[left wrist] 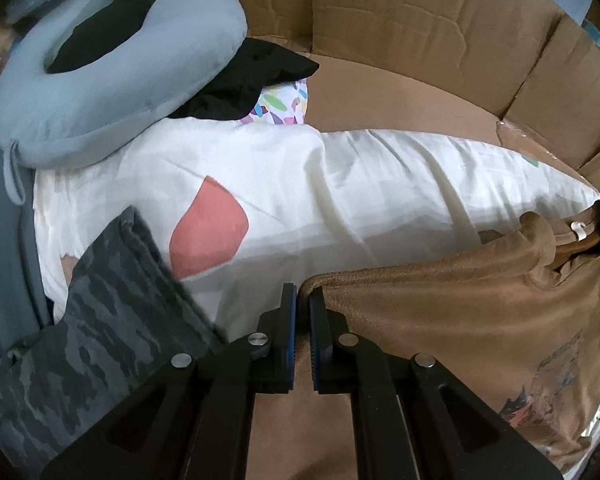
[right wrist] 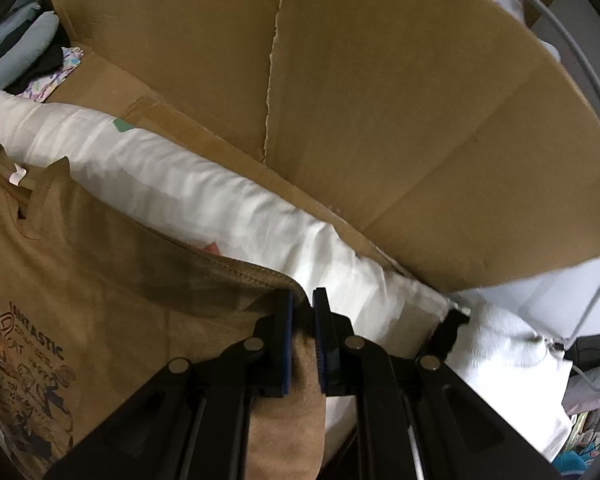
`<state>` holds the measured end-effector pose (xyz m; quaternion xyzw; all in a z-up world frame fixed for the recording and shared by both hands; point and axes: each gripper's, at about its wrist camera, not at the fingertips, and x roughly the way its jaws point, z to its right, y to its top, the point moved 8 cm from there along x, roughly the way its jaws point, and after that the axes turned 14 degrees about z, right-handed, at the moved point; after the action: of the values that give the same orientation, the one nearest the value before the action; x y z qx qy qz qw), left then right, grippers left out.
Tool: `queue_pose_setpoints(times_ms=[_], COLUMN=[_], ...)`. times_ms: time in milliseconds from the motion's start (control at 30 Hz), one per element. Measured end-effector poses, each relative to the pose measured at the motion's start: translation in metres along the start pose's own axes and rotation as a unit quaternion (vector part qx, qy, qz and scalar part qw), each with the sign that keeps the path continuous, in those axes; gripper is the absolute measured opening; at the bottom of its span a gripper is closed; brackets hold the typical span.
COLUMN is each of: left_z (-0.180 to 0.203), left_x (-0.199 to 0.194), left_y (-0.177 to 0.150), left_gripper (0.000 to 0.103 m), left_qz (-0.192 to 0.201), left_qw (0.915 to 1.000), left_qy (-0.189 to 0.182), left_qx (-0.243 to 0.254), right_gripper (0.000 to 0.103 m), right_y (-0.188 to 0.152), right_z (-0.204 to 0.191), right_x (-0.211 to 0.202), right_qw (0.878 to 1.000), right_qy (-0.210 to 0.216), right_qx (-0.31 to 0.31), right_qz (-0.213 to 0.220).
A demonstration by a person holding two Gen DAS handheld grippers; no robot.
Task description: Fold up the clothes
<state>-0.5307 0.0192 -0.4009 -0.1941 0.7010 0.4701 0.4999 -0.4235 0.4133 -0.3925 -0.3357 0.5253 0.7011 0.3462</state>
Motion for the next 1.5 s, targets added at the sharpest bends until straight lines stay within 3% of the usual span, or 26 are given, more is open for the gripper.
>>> queue_pose_setpoints(times_ms=[233, 433, 667, 1000, 1133, 1233, 1333, 1400, 1500], left_z=[0.010, 0.012, 0.011, 0.003, 0.006, 0.012, 0.014, 0.012, 0.011], left_x=[0.046, 0.061, 0.038, 0.029, 0.048, 0.060, 0.059, 0.052, 0.038], left_y=[-0.013, -0.023, -0.011, -0.005, -0.012, -0.016, -0.015, -0.015, -0.014], left_gripper=[0.005, 0.006, 0.006, 0.006, 0.006, 0.009, 0.023, 0.040, 0.044], left_qz=[-0.009, -0.012, 0.051, 0.065, 0.017, -0.009, -0.015, -0.015, -0.011], left_qw=[0.9995, 0.9986, 0.9944, 0.9940, 0.9973, 0.9962, 0.9958, 0.9959, 0.9962], left_qy=[0.007, 0.005, 0.026, 0.027, 0.012, 0.012, 0.011, 0.004, -0.017], left_qx=[0.028, 0.051, 0.089, 0.084, 0.071, 0.086, 0.090, 0.089, 0.084], right_gripper=[0.009, 0.009, 0.009, 0.009, 0.009, 0.010, 0.015, 0.022, 0.028], right_y=[-0.007, -0.021, -0.011, 0.007, 0.006, -0.004, -0.005, -0.005, -0.003], right_z=[-0.007, -0.012, -0.002, -0.004, -0.003, -0.004, -0.006, -0.005, -0.002], right_x=[0.042, 0.067, 0.051, 0.032, 0.043, 0.064, 0.065, 0.061, 0.049], right_qw=[1.000, 0.999, 1.000, 0.998, 0.998, 1.000, 1.000, 1.000, 0.999], right_qy=[-0.007, -0.007, -0.006, -0.021, -0.025, -0.014, -0.010, 0.000, 0.018], right_qx=[-0.029, -0.034, -0.003, -0.012, -0.012, -0.004, 0.004, 0.017, 0.037], right_qz=[-0.007, -0.009, 0.030, 0.066, 0.056, 0.018, 0.019, 0.023, 0.035])
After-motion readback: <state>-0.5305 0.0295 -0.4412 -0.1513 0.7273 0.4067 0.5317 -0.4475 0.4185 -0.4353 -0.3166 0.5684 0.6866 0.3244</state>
